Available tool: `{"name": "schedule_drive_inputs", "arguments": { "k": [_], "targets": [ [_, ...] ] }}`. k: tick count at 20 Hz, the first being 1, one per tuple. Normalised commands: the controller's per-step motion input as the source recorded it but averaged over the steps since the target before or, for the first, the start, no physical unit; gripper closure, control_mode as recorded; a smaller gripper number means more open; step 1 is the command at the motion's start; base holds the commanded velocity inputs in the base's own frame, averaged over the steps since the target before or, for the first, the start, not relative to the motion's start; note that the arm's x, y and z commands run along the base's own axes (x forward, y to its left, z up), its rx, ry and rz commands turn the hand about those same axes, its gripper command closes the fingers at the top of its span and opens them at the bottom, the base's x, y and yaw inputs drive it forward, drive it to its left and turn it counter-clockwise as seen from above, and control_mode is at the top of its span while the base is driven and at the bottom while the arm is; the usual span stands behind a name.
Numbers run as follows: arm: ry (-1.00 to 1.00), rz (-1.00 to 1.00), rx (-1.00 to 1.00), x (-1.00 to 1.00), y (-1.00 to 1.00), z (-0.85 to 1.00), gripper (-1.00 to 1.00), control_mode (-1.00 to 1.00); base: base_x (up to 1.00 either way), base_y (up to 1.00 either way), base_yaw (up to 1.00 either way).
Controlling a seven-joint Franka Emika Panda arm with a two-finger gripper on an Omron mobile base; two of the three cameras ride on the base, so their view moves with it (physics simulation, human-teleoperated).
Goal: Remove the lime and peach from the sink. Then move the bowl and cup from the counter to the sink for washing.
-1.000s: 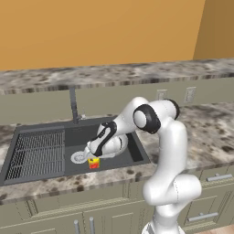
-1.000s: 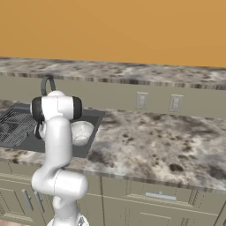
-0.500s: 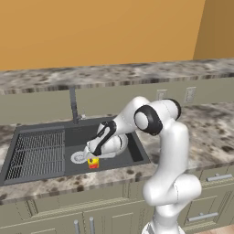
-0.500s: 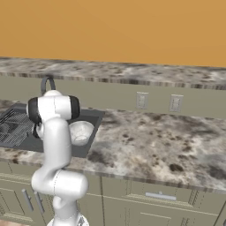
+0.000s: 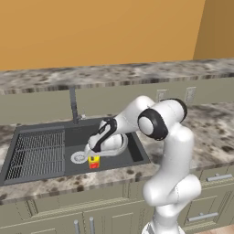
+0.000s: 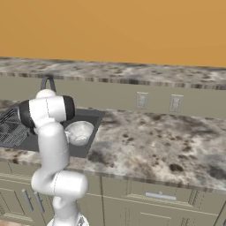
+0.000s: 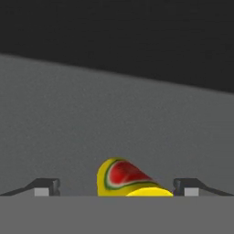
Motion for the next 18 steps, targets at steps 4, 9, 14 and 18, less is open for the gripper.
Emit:
{"name": "schedule_drive_inputs", "arguments": {
  "k": [4, 9, 14, 18],
  "targets": [
    [0.01, 0.0, 0.0, -0.25, -0.19, 0.22, -1.0, -1.0, 0.0, 0.0, 0.0],
    [0.04, 0.0, 0.0, -0.22, -0.2, 0.29, -1.0, -1.0, 0.0, 0.0, 0.0],
    [0.13, 0.0, 0.0, -0.18, -0.2, 0.38, -1.0, -1.0, 0.0, 0.0, 0.0],
    [0.17, 0.0, 0.0, -0.19, -0.18, 0.4, -1.0, -1.0, 0.0, 0.0, 0.0]
  ]
}}
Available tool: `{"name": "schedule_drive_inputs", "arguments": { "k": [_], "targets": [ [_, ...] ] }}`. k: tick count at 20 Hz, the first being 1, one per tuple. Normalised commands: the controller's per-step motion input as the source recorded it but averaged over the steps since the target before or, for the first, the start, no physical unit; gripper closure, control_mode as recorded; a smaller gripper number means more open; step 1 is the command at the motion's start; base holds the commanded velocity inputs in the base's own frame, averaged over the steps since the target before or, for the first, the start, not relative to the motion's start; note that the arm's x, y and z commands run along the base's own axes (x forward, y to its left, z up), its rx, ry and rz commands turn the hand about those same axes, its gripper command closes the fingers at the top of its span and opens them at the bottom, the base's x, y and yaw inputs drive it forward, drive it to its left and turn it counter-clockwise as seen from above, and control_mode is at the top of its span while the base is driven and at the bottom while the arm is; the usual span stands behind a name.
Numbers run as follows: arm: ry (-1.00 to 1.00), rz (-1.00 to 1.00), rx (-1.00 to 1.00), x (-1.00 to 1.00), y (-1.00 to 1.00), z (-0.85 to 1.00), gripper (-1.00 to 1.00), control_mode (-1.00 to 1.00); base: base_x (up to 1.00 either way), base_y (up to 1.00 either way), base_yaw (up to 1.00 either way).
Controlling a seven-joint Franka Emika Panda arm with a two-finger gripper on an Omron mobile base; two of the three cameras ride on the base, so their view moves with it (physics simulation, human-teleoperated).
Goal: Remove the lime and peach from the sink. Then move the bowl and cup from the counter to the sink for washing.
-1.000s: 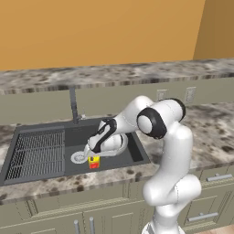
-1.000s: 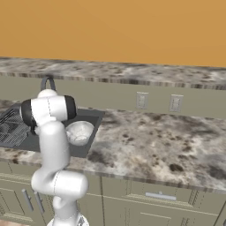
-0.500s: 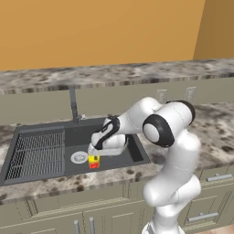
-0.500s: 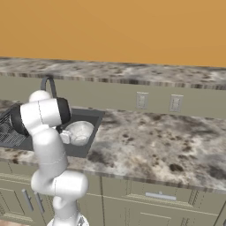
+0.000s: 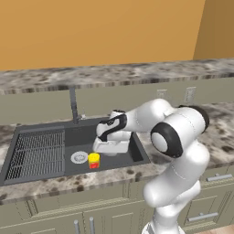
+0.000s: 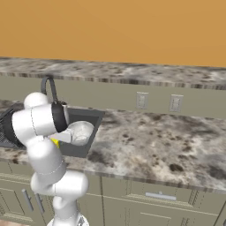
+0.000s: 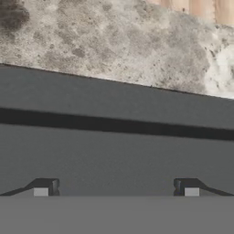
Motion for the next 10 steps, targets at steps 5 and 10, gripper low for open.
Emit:
{"name": "schedule_drive_inputs", "arguments": {
  "k": [5, 10],
  "targets": [
    [0.15, -0.01, 0.0, -0.22, -0.13, 0.34, -1.0, -1.0, 0.0, 0.0, 0.0],
    [0.08, -0.06, 0.0, -0.22, -0.1, 0.34, -1.0, -1.0, 0.0, 0.0, 0.0]
  ]
}}
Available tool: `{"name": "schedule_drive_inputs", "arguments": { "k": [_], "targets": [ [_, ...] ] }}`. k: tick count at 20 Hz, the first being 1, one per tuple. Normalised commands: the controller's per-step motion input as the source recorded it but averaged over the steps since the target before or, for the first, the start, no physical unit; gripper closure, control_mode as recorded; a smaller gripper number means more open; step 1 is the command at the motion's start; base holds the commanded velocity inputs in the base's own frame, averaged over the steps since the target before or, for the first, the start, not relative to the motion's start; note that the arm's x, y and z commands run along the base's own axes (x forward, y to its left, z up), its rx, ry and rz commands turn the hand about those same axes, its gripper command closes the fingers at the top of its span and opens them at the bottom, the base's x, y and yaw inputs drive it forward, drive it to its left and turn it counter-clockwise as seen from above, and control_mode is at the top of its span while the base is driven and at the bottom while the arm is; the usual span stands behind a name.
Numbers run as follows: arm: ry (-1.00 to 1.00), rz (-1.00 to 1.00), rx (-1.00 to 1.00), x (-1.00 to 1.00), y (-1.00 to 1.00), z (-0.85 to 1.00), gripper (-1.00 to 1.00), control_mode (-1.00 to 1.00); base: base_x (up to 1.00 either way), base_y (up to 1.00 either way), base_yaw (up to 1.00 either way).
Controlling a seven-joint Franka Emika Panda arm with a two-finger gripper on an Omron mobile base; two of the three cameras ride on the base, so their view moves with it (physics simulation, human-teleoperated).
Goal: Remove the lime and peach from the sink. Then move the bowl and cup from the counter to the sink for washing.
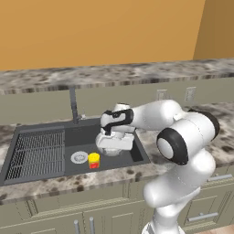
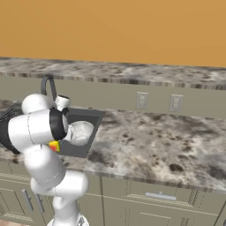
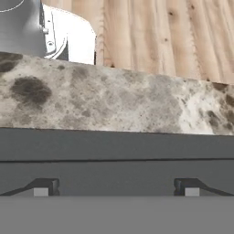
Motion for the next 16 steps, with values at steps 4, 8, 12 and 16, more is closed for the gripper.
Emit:
{"name": "schedule_drive_inputs", "arguments": {
  "k": [4, 8, 12, 16],
  "targets": [
    [0.01, -0.1, 0.0, -0.29, -0.11, 0.32, -1.0, -1.0, 0.0, 0.0, 0.0],
    [0.0, -0.14, -0.01, -0.34, -0.12, 0.27, -1.0, -1.0, 0.0, 0.0, 0.0],
    [0.0, -0.27, -0.02, -0.37, -0.09, 0.23, -1.0, -1.0, 0.0, 0.0, 0.0],
    [0.0, -0.34, -0.01, -0.33, -0.07, 0.22, -1.0, -1.0, 0.0, 0.0, 0.0]
  ]
}}
